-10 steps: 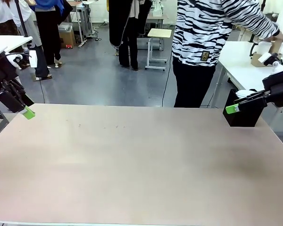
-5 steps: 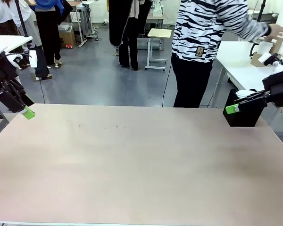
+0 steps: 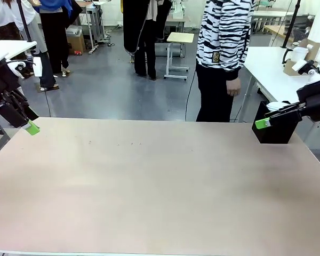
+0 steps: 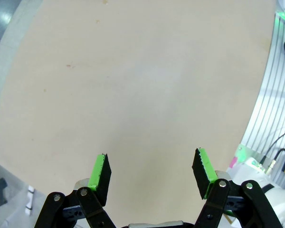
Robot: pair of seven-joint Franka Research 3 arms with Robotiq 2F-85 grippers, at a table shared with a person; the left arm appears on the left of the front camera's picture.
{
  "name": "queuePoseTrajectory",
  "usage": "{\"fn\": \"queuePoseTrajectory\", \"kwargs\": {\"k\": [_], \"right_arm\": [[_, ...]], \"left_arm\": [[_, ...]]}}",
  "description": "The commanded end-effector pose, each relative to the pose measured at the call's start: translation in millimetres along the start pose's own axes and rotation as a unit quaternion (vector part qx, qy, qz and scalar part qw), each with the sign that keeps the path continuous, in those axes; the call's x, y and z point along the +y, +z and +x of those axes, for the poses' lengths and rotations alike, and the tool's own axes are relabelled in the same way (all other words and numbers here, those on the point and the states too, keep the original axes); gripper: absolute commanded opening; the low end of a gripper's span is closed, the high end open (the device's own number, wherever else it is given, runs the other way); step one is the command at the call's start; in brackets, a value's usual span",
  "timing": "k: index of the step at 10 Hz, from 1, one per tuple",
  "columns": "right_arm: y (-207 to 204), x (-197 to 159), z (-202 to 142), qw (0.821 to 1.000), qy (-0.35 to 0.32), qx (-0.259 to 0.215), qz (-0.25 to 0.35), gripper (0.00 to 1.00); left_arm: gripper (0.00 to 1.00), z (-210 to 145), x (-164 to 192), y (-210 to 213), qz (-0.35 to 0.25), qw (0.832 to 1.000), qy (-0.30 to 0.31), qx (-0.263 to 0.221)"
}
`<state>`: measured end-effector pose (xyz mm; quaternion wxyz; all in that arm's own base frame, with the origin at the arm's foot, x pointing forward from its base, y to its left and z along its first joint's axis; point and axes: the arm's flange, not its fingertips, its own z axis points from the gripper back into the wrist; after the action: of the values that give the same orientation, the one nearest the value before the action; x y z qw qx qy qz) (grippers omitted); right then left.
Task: Pour a drink into a cup and package it in a carrier.
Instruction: Insert the held 600 ml Paper Cup into the Cup Carrier.
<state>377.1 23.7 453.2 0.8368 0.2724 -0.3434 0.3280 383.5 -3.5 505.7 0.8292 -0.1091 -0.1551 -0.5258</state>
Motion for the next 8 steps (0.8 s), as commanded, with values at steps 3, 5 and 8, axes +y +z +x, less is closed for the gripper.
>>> {"fn": "queuePoseTrajectory", "kwargs": {"k": [3,5,8], "right_arm": [[1.3,-1.0,-2.1,1.000,0.011,-0.001,-0.002,1.00],[1.3,-1.0,-2.1,1.000,0.011,-0.001,-0.002,1.00],[1.3,-1.0,-2.1,1.000,0.011,-0.001,-0.002,1.00]], "left_arm": [[0.86,-0.4,-0.7,0.7,-0.003,1.000,0.002,-0.006],[0.86,-0.4,-0.7,0.7,-0.003,1.000,0.002,-0.006],[0.86,-0.4,-0.7,0.7,-0.003,1.000,0.002,-0.006]]}}
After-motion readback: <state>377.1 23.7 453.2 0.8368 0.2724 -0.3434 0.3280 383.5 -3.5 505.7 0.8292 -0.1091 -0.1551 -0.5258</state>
